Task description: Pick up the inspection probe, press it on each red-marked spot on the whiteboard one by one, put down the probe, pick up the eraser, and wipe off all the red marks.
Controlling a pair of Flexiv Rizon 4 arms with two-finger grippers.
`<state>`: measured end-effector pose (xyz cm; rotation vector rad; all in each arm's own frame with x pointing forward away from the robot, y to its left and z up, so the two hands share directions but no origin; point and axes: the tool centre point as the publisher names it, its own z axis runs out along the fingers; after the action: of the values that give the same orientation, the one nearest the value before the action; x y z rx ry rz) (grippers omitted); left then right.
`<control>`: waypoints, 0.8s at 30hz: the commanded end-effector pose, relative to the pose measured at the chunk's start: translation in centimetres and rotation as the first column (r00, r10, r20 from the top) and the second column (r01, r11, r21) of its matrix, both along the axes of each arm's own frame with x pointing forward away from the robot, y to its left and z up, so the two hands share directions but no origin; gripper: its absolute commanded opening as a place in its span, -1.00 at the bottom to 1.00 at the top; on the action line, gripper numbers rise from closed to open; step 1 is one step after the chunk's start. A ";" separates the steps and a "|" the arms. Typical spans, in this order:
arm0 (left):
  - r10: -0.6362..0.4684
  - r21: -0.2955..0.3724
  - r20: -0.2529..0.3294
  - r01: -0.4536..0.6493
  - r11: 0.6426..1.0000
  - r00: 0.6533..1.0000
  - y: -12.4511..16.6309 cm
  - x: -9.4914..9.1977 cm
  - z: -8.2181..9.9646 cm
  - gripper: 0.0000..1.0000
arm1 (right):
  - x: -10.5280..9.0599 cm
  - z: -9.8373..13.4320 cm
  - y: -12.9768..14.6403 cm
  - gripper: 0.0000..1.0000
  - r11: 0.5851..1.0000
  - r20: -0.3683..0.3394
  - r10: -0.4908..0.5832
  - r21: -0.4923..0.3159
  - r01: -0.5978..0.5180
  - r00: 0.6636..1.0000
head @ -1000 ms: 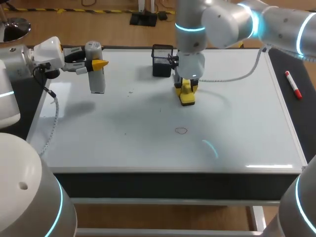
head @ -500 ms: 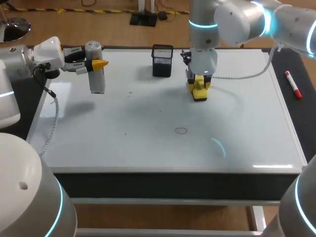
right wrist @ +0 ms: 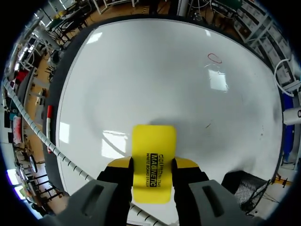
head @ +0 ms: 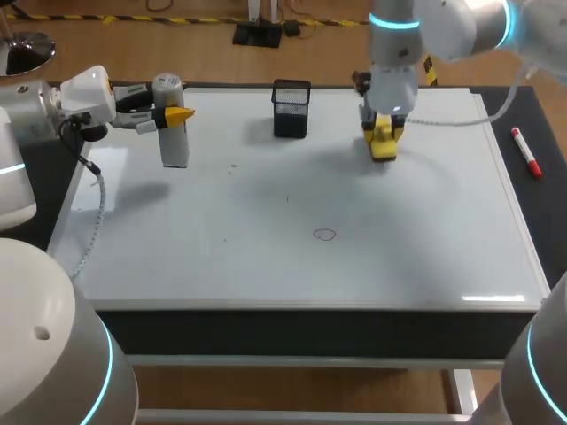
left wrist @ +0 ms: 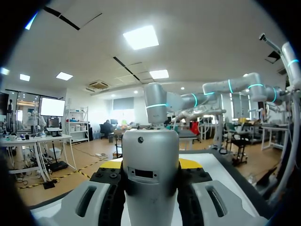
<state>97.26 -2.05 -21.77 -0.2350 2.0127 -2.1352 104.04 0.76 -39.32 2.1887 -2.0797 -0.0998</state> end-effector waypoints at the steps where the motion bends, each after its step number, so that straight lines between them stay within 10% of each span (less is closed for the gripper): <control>1: 0.001 -0.002 0.003 -0.001 1.000 1.000 0.0 0.0 0.0 -1.00 | 1.4 2.5 -3.3 -1.00 0.999 -0.001 -0.023 0.026 0.023 1.000; 24: 0.001 -0.002 0.003 -0.001 1.000 1.000 0.0 0.0 0.0 -1.00 | 2.9 4.4 -14.4 -1.00 0.971 -0.027 -0.219 0.087 0.221 0.975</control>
<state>97.26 -2.05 -21.77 -0.2349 2.0127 -2.1352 107.21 -12.95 -35.13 1.9766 -2.3382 -0.2276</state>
